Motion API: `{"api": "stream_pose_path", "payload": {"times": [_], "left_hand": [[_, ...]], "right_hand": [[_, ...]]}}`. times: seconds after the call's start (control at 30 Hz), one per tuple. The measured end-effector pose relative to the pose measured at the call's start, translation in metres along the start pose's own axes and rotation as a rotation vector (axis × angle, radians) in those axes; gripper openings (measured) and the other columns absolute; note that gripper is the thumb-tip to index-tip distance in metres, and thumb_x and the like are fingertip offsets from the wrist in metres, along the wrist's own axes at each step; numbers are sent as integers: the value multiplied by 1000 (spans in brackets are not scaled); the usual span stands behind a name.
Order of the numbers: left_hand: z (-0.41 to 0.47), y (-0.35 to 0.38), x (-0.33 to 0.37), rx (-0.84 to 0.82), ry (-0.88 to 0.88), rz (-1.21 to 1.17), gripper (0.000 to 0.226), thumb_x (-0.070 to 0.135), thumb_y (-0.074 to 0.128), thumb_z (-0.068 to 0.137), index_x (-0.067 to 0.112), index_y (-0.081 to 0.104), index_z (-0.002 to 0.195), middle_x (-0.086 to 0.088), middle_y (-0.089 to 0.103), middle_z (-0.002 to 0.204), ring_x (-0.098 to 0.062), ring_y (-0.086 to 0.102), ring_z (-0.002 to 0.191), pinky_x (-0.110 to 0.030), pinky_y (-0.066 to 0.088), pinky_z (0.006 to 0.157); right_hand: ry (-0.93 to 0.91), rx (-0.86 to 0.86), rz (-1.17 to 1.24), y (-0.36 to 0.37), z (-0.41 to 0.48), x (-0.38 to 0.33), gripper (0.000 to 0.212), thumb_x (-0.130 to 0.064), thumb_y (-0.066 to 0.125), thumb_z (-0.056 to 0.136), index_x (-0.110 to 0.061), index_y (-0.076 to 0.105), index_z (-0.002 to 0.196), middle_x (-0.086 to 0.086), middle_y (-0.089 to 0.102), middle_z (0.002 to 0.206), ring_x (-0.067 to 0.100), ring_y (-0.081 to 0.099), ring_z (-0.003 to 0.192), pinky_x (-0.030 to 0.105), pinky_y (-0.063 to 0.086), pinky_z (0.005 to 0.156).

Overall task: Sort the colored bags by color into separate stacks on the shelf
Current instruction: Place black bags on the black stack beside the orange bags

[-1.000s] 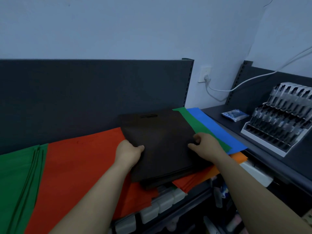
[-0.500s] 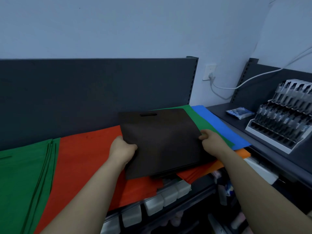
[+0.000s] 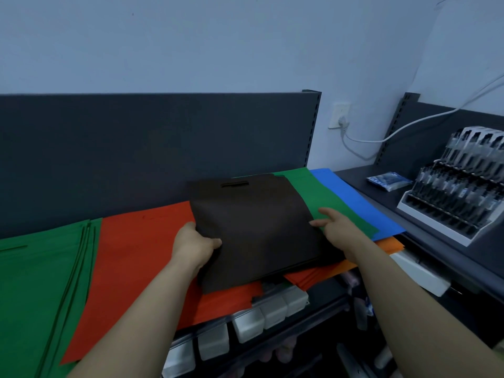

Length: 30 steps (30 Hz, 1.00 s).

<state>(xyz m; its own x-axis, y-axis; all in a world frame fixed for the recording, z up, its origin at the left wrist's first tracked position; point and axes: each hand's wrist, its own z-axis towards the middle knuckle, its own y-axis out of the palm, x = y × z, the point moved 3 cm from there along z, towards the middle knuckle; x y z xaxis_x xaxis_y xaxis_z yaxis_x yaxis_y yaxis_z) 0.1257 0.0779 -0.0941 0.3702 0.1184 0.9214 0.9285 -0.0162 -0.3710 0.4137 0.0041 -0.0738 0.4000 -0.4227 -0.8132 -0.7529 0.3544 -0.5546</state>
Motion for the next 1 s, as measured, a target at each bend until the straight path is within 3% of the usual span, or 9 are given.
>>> {"api": "stream_pose_path", "payload": {"times": [0.07,0.2,0.3,0.43,0.57,0.63,0.77,0.9,1.0], "left_hand": [[2,-7,0,48,16,88,24,4,71,77,10,55,94,-7,60,92,-27,59,87,-31,45,72],[8,-23,-3,109,-5,155,23,4,64,77,7,54,98,-11,61,94,-29,59,83,-32,45,67],[8,-26,-8,54,-66,28,33,3,70,74,6,56,102,-13,64,99,-31,62,88,-33,51,74],[3,-10,-11,-73,-66,-74,38,1,76,72,6,57,105,-12,66,105,-29,64,95,-37,53,84],[3,-12,-9,7,-31,1,31,-2,73,70,11,56,92,-11,66,98,-30,63,91,-37,53,82],[5,-22,-9,77,-16,78,33,0,73,70,10,56,96,-10,65,97,-30,63,90,-37,53,80],[7,-35,-11,111,-48,113,36,1,72,72,9,58,104,-11,66,100,-31,64,91,-37,53,80],[-1,-32,-14,-17,-176,-86,31,-9,62,78,3,59,106,-17,65,92,-31,61,77,-33,51,65],[-7,-27,-14,-111,-217,-163,31,-13,55,81,-2,58,110,-19,64,92,-29,60,73,-28,46,56]], "right_hand": [[0,3,-20,0,-2,0,62,11,26,87,-15,40,141,-2,62,126,21,56,106,32,50,84],[-20,30,-124,-1,-4,2,57,7,30,89,-15,42,141,1,53,136,26,50,122,43,42,105],[-19,48,-179,-2,-4,3,58,7,35,88,-14,39,142,4,49,140,28,48,125,43,40,107],[9,-21,-27,-3,-9,-1,55,9,28,92,-13,40,142,8,55,134,26,47,126,37,38,105],[-4,-66,-47,-3,-11,1,58,11,30,91,-13,38,144,7,59,132,28,49,123,36,37,103],[-17,-75,-74,-2,-11,2,55,9,37,91,-12,41,142,2,62,128,37,52,120,43,39,104],[-79,-62,-160,0,-13,0,43,-13,62,90,-17,54,131,-8,66,109,19,55,117,44,28,114],[-93,-43,-136,8,-17,-14,40,-14,60,92,-5,54,132,8,60,125,23,55,117,27,38,96],[-49,-67,-50,11,-20,-21,26,-15,56,95,2,65,113,15,68,108,25,64,90,28,48,77]]}}
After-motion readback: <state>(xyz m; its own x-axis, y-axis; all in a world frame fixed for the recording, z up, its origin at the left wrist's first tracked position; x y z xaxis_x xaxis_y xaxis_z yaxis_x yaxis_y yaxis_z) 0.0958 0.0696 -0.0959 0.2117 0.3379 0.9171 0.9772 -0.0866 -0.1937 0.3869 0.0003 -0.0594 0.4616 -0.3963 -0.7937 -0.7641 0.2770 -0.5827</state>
